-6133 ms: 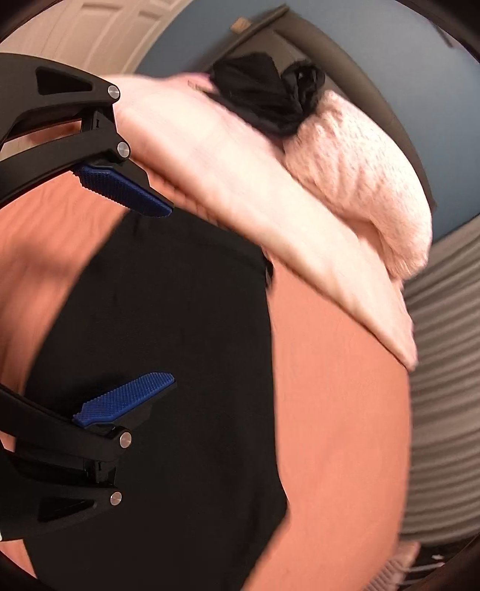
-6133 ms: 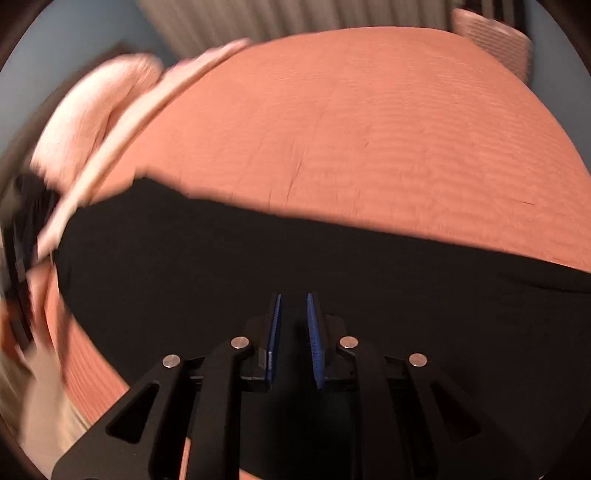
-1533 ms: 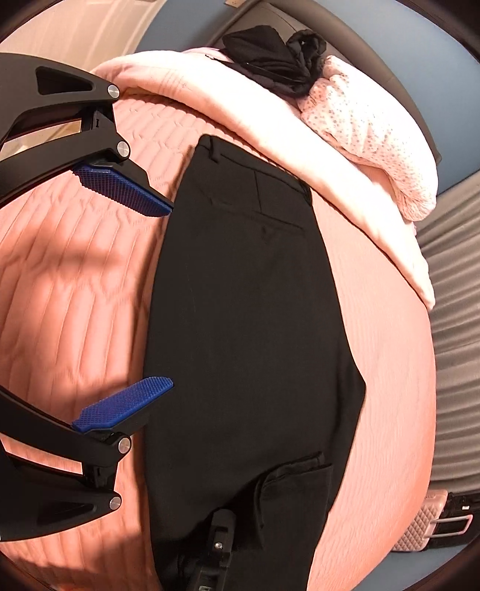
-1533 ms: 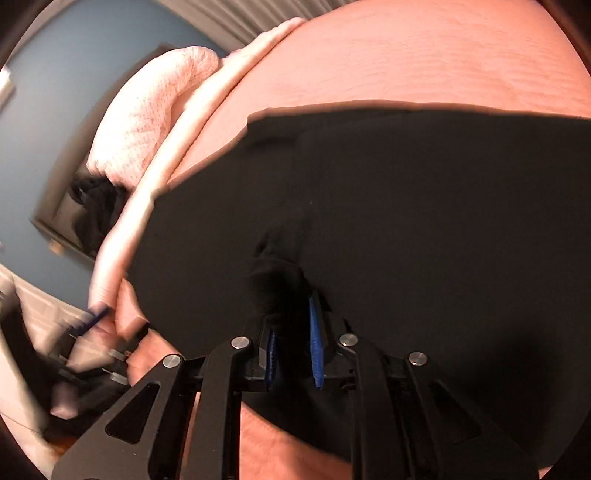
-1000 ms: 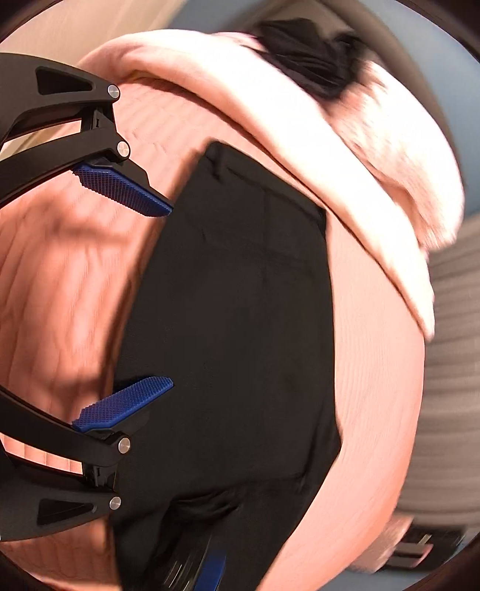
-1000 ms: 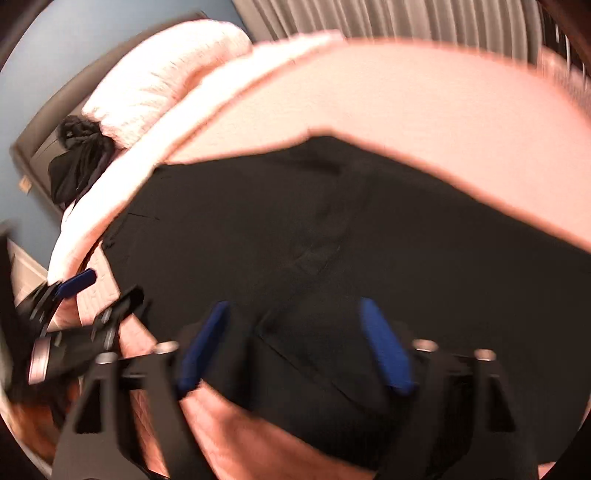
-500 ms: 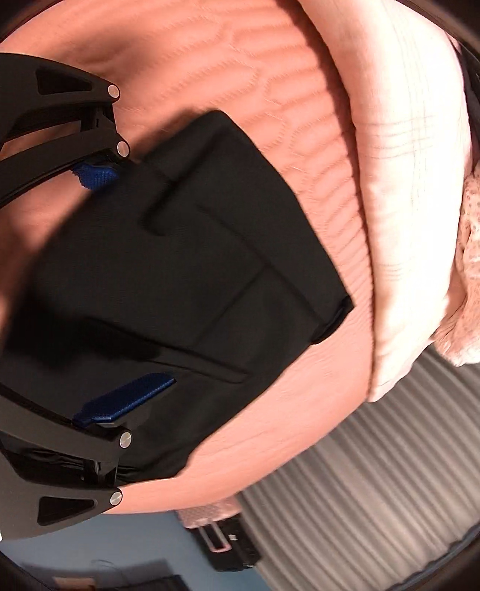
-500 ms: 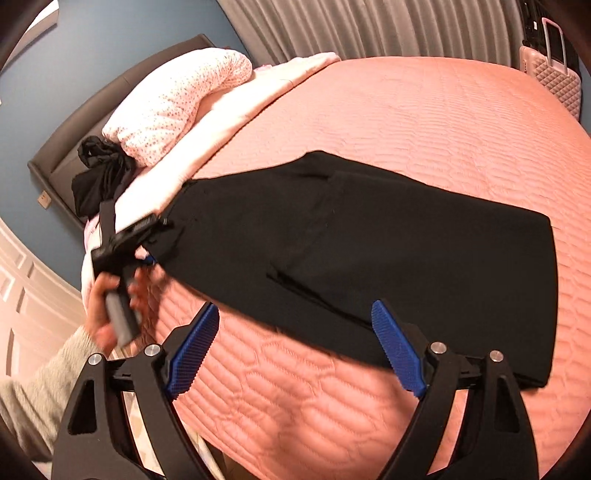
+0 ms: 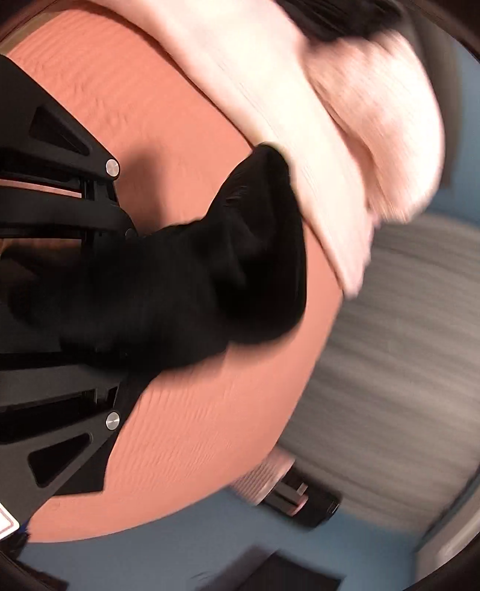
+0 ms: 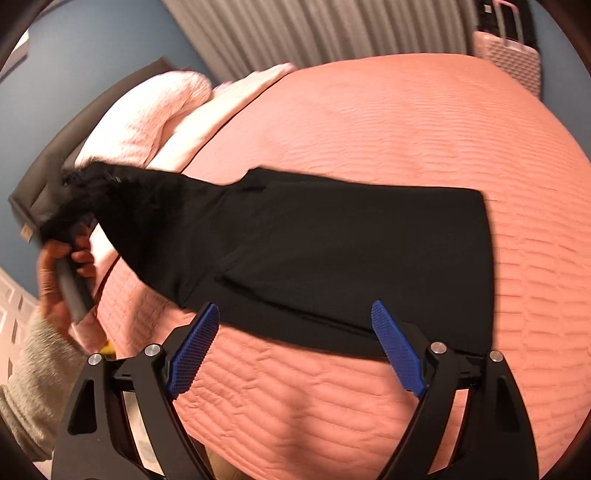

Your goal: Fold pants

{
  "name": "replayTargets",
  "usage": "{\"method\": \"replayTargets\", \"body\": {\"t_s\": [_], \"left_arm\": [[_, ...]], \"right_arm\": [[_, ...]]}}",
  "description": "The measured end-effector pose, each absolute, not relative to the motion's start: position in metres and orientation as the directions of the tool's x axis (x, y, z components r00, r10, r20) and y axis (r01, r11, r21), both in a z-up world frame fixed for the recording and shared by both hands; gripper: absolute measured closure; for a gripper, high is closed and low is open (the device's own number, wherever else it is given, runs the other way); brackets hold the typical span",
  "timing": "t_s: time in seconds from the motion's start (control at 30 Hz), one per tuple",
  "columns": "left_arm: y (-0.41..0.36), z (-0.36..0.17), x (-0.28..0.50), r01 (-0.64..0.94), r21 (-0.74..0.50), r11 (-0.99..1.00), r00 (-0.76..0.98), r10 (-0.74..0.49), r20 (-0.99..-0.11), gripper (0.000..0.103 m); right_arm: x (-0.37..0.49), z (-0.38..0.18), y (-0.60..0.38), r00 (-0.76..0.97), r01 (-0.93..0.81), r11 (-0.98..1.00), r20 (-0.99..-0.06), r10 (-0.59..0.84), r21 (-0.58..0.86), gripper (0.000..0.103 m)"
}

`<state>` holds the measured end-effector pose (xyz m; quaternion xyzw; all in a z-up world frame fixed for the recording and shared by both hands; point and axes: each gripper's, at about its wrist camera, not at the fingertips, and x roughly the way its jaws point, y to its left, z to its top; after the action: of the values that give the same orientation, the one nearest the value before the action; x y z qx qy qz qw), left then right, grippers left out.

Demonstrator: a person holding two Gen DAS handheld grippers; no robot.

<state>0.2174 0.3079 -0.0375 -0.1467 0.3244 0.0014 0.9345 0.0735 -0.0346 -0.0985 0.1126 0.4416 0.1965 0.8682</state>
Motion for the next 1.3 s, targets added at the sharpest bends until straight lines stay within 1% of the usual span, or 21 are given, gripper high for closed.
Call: {"method": "replayTargets", "body": {"t_s": [0.1,0.17,0.27,0.37,0.4,0.43,0.5,0.63,0.7,0.73,0.8,0.87,0.97,1.03,1.07,1.1,1.13,1.17,1.2,1.23,1.3], "left_arm": [[0.209,-0.021,0.219,0.082,-0.196,0.977,0.773,-0.186,-0.607,0.089],[0.141,-0.035,0.217,0.181,-0.182,0.966,0.719,-0.257,-0.646,0.089],[0.045,-0.090,0.213,0.277,-0.141,0.950,0.601,-0.286,-0.746,0.088],[-0.014,-0.161,0.215,0.289,-0.182,0.940,0.432,-0.298,-0.851,0.086],[-0.027,-0.174,0.210,0.283,-0.156,0.946,0.434,-0.271,-0.859,0.086],[-0.041,-0.171,0.200,0.297,-0.070,0.952,0.507,-0.220,-0.833,0.086],[-0.058,-0.167,0.196,0.312,0.032,0.950,0.531,-0.146,-0.835,0.086],[-0.054,-0.153,0.202,0.275,0.000,0.962,0.504,-0.143,-0.852,0.084],[-0.053,-0.140,0.195,0.284,0.029,0.958,0.526,-0.130,-0.841,0.083],[-0.053,-0.134,0.187,0.299,0.048,0.953,0.537,-0.127,-0.834,0.081],[-0.047,-0.130,0.171,0.329,0.041,0.944,0.539,-0.152,-0.828,0.076],[-0.038,-0.128,0.161,0.326,0.022,0.945,0.545,-0.169,-0.821,0.052],[-0.043,-0.139,0.172,0.305,0.019,0.952,0.535,-0.155,-0.831,0.050],[-0.045,-0.138,0.176,0.300,0.012,0.954,0.543,-0.160,-0.825,0.050],[-0.047,-0.138,0.177,0.302,0.010,0.953,0.541,-0.162,-0.825,0.050],[-0.048,-0.136,0.177,0.307,-0.001,0.952,0.533,-0.173,-0.828,0.050],[-0.047,-0.132,0.173,0.321,-0.020,0.947,0.522,-0.195,-0.830,0.050],[-0.050,-0.133,0.174,0.336,-0.026,0.942,0.520,-0.208,-0.828,0.050],[-0.046,-0.129,0.166,0.353,-0.031,0.935,0.526,-0.226,-0.820,0.050],[-0.041,-0.124,0.155,0.377,-0.036,0.926,0.534,-0.249,-0.808,0.050],[-0.033,-0.114,0.136,0.421,-0.053,0.905,0.549,-0.301,-0.780,0.048]], "right_arm": [[0.068,-0.096,-0.076,0.572,-0.174,0.904,-0.707,0.415,0.390,0.020],[0.062,-0.097,-0.103,0.595,-0.130,0.909,-0.702,0.391,0.396,0.020],[0.052,-0.107,-0.147,0.612,-0.050,0.911,-0.708,0.352,0.409,0.020],[0.041,-0.123,-0.188,0.610,0.033,0.910,-0.730,0.309,0.413,0.020],[0.037,-0.128,-0.201,0.604,0.057,0.912,-0.741,0.294,0.407,0.020],[0.033,-0.132,-0.213,0.601,0.076,0.911,-0.747,0.284,0.406,0.020],[0.028,-0.135,-0.228,0.603,0.100,0.904,-0.748,0.278,0.416,0.020],[0.030,-0.140,-0.249,0.613,0.106,0.889,-0.734,0.294,0.445,0.020],[0.040,-0.136,-0.249,0.619,0.096,0.866,-0.711,0.335,0.491,0.020],[0.045,-0.135,-0.249,0.614,0.085,0.861,-0.707,0.351,0.501,0.020],[0.063,-0.130,-0.239,0.609,0.046,0.852,-0.690,0.390,0.522,0.020],[0.081,-0.128,-0.226,0.580,0.004,0.838,-0.684,0.443,0.546,0.020],[0.123,-0.135,-0.204,0.530,-0.044,0.814,-0.678,0.510,0.578,0.020],[0.152,-0.148,-0.193,0.493,-0.021,0.835,-0.721,0.487,0.549,0.022],[0.166,-0.154,-0.188,0.478,-0.015,0.844,-0.738,0.476,0.536,0.036],[0.176,-0.157,-0.183,0.470,-0.017,0.850,-0.746,0.471,0.526,0.056],[0.182,-0.157,-0.178,0.467,-0.024,0.863,-0.757,0.457,0.505,0.064],[0.188,-0.151,-0.170,0.469,-0.048,0.886,-0.773,0.428,0.462,0.088],[0.191,-0.143,-0.165,0.469,-0.081,0.895,-0.775,0.423,0.439,0.100],[0.194,-0.131,-0.161,0.474,-0.116,0.895,-0.768,0.431,0.430,0.100],[0.195,-0.099,-0.155,0.525,-0.210,0.885,-0.716,0.460,0.415,0.100]]}}
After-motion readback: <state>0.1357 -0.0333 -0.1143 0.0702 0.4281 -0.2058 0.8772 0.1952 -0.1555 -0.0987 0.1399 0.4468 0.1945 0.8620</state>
